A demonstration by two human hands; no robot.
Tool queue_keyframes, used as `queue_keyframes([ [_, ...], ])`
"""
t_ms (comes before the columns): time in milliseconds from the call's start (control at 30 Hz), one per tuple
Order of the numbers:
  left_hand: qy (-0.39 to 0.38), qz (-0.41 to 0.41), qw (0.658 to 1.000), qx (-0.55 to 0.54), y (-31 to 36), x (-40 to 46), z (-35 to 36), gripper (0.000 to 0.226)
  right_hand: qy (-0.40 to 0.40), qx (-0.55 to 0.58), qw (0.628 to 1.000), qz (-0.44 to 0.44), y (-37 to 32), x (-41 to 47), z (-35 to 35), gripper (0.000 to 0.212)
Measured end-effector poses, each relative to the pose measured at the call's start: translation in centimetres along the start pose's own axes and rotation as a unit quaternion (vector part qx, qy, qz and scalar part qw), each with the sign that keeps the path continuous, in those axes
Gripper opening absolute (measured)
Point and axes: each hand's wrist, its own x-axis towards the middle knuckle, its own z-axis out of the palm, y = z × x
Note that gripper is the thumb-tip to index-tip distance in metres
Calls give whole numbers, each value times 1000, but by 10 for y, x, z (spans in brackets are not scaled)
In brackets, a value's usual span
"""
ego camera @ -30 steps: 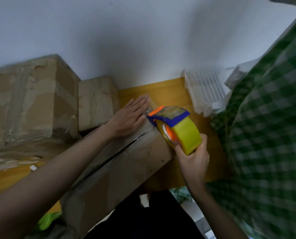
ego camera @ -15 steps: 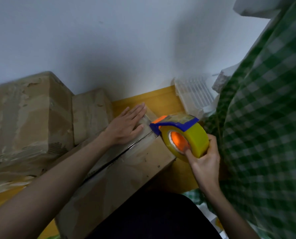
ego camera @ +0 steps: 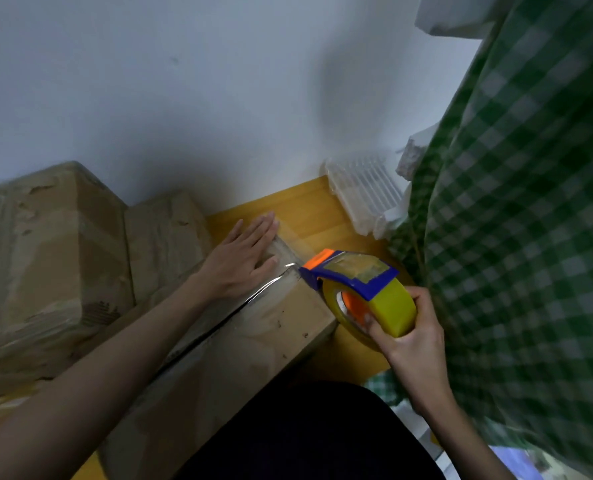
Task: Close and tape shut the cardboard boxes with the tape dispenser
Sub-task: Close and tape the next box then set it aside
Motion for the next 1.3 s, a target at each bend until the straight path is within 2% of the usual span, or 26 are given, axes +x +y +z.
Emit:
queue_keyframes([
  [133,-10,54,998,11,17,-13,1,78,-22,-1,1000,-21,-1,-2,-4,49],
  [300,-12,104,994,-20,54,-27,3,94,-62,36,997,2,-8,5,-9,47],
  [467,-32,62,997,-7,75,-29,15,133,-123,72,989,35,-16,17,-16,60],
  [567,-35,53,998,12,78,-30,18,142,-148,89,984,43,-21,21,-18,61],
  [933,-8,33,999,41,81,-29,20,132,-169,99,980,30,-16,9,-34,56],
  [1133,-20,27,998,60,82,-26,18,129,-120,146,978,89,7,-14,-76,83],
  [1300,-14,37,998,51,92,-31,20,116,-116,121,983,77,14,-25,-79,68],
])
